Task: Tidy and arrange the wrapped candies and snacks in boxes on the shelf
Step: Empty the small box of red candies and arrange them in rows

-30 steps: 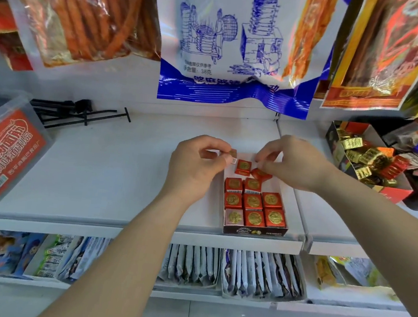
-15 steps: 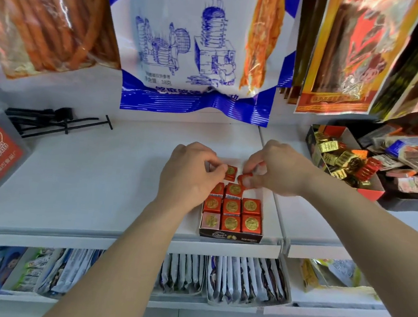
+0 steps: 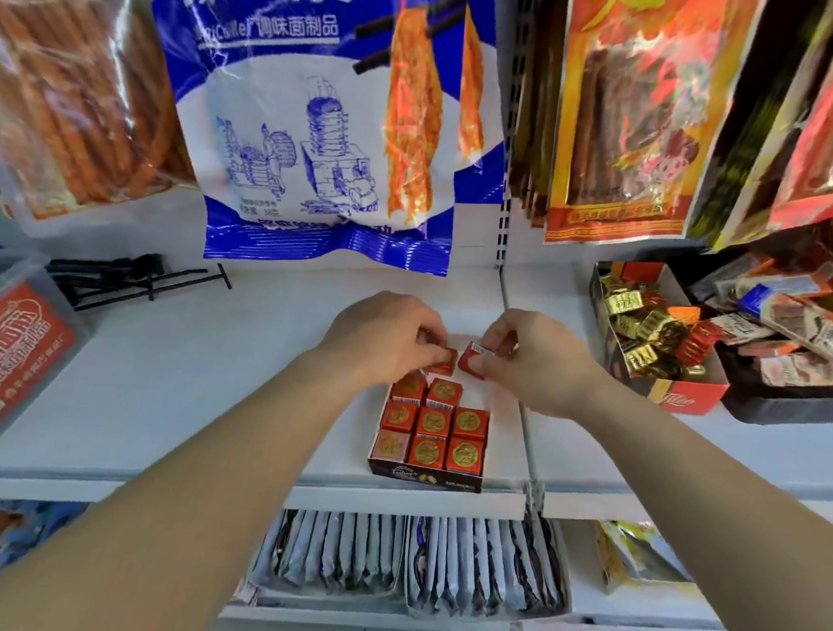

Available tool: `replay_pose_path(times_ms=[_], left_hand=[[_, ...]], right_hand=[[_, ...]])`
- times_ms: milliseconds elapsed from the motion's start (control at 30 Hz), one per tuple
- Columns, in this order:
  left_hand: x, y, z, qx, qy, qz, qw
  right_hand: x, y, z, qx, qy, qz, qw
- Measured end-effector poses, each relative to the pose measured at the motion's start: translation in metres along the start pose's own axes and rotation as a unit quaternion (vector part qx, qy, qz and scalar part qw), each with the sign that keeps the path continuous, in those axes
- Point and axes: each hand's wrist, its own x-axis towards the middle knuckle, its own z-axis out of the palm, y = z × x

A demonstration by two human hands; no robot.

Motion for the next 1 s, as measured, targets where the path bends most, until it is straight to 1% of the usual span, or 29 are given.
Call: replay_pose_path(times_ms=[100,200,367,500,600,700,767,800,833,867,933,1000], left_hand=[[0.001,0.002,0.002,0.006,-0.013,-0.005,1.000],[0.000,0.001,0.003,-0.028,-0.025,-0.013,0.999],[-0.004,-0.001,0.002,-0.098,-0.017,-0.008,0.995],[-0.005,-0.003,0.002,-0.101,-0.012,-0.009,0.995],[-0.004,-0.001,0.001,-0.150,0.018,-0.020,0.988],[-0.008,0.001,-0.009,-0.252,0.076,-0.052,0.963],[-0.021,0.002,-0.018,-0.285,0.105,-0.070,0.950],[-0.031,0.003,-0.021,-0.309,0.112,-0.074,0.941],[-0.044,0.004,-0.023,-0.361,0.115,-0.081,0.922],[-0.060,0.007,-0.024,-0.432,0.115,-0.093,0.889],[-0.094,0.015,-0.025,-0.561,0.107,-0.114,0.813],[-0.121,0.023,-0.025,-0.632,0.097,-0.120,0.759]], right_hand=[[-0.001,0.000,0.004,0.005,0.004,-0.011,1.000],[0.000,0.003,0.005,0.018,0.008,-0.013,1.000],[-0.001,0.004,0.006,0.038,-0.001,-0.007,0.999],[-0.002,0.003,0.008,0.044,0.000,-0.004,0.999],[-0.004,-0.001,0.006,0.077,0.025,0.009,0.997],[-0.007,-0.006,-0.003,0.161,0.047,0.036,0.985],[-0.016,-0.013,-0.013,0.214,0.040,0.045,0.975],[-0.022,-0.018,-0.018,0.240,0.036,0.045,0.969],[-0.030,-0.024,-0.023,0.269,0.033,0.044,0.962],[-0.040,-0.030,-0.027,0.302,0.029,0.042,0.952],[-0.063,-0.042,-0.031,0.363,0.009,0.039,0.931],[-0.086,-0.054,-0.031,0.400,-0.018,0.035,0.916]])
